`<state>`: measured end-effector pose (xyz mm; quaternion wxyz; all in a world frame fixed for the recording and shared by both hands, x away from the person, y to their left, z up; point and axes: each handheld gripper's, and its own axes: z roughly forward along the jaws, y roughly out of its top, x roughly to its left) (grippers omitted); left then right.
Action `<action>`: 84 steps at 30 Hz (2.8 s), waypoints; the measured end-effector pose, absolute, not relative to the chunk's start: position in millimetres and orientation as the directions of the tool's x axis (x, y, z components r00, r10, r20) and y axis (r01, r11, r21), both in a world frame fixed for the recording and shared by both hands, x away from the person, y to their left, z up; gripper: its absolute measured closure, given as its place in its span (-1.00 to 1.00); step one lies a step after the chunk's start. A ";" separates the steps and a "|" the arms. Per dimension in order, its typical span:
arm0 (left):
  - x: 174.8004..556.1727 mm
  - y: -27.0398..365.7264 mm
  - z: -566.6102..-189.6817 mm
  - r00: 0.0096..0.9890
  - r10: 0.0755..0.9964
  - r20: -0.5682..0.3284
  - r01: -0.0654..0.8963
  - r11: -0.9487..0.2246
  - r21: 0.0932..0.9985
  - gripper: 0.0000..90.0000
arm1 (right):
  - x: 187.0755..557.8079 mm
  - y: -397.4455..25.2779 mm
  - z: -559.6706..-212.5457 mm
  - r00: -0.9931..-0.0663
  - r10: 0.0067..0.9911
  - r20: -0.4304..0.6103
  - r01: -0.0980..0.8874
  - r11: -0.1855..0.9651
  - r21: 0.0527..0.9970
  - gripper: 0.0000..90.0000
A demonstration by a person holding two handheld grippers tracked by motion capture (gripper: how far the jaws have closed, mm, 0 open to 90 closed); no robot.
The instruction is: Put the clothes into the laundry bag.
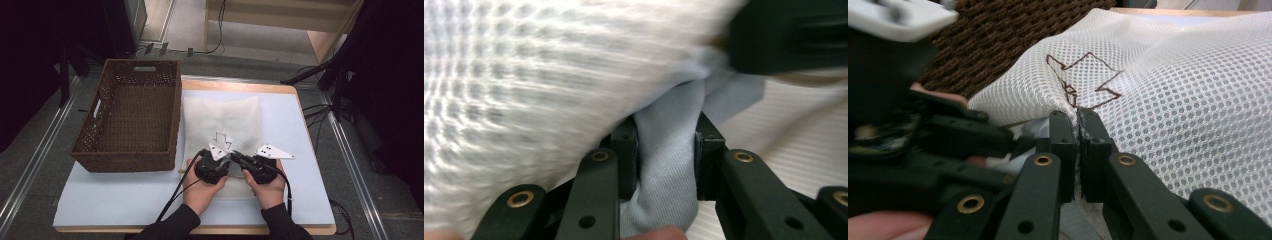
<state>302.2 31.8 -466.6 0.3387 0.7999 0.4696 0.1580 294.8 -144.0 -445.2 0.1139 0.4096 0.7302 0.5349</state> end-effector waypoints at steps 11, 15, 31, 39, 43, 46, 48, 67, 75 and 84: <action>283.7 55.3 -451.9 0.578 0.802 -0.153 0.616 -0.306 0.726 0.08 | 296.6 -144.6 -446.6 -0.632 0.724 0.277 0.485 0.090 0.870 0.95; 276.9 66.5 -445.1 0.580 0.797 -0.167 0.608 -0.288 0.740 0.08 | 297.1 -144.7 -446.5 -0.631 0.723 0.281 0.487 0.088 0.869 0.94; 291.4 36.9 -464.3 0.566 0.819 -0.097 0.652 -0.373 0.661 0.52 | 297.2 -143.9 -449.6 -0.630 0.725 0.278 0.492 0.095 0.865 0.94; 308.9 34.7 -460.6 0.467 0.883 -0.046 0.620 -0.290 0.729 0.68 | 297.1 -143.1 -449.8 -0.630 0.727 0.274 0.492 0.099 0.865 0.94; 314.3 32.2 -467.7 0.407 0.914 -0.005 0.605 -0.265 0.751 0.66 | 296.9 -140.2 -451.7 -0.633 0.727 0.269 0.497 0.115 0.860 0.94; 313.3 30.4 -472.4 0.442 0.897 -0.014 0.605 -0.287 0.742 0.55 | 297.2 -139.4 -453.8 -0.631 0.732 0.258 0.500 0.129 0.857 0.94; 310.1 31.1 -471.2 0.485 0.873 -0.045 0.607 -0.299 0.737 0.40 | 297.8 -141.3 -454.1 -0.630 0.731 0.263 0.502 0.125 0.856 0.94; 302.6 40.2 -465.2 0.530 0.842 -0.102 0.646 -0.323 0.692 0.78 | 299.2 -142.5 -455.4 -0.622 0.733 0.276 0.511 0.112 0.852 0.94; 316.3 35.3 -470.9 0.429 0.901 -0.061 0.641 -0.256 0.723 0.82 | 298.8 -141.2 -457.6 -0.624 0.732 0.272 0.514 0.124 0.849 0.94; 276.2 65.3 -460.9 0.559 0.813 -0.164 0.606 -0.265 0.750 0.48 | 300.2 -146.4 -456.7 -0.625 0.724 0.293 0.528 0.116 0.841 0.94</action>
